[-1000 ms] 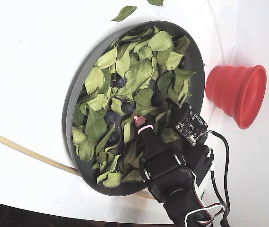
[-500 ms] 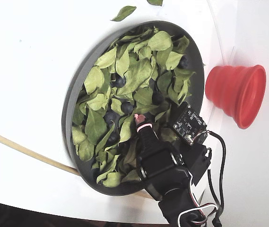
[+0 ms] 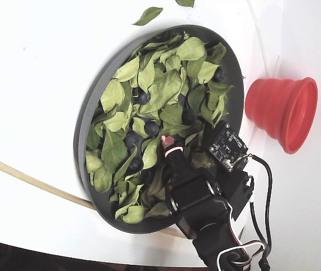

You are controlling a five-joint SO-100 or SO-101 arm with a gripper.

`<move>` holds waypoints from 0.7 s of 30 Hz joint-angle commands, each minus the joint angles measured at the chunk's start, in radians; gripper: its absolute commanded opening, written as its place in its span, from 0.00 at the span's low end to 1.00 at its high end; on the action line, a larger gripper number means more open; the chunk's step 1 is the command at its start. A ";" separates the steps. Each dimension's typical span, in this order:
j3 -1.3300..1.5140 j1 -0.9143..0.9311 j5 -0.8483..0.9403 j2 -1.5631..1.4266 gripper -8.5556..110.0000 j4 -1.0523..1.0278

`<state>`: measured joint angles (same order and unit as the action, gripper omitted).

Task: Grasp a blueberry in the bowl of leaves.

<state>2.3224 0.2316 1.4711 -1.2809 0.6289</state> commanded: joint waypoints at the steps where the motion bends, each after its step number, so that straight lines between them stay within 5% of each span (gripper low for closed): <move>1: 0.015 0.009 0.020 -0.049 0.23 -0.012; 21: 0.067 -0.005 -0.008 -0.074 0.23 -0.028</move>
<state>2.3669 0.2301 1.4665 -1.3023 0.6075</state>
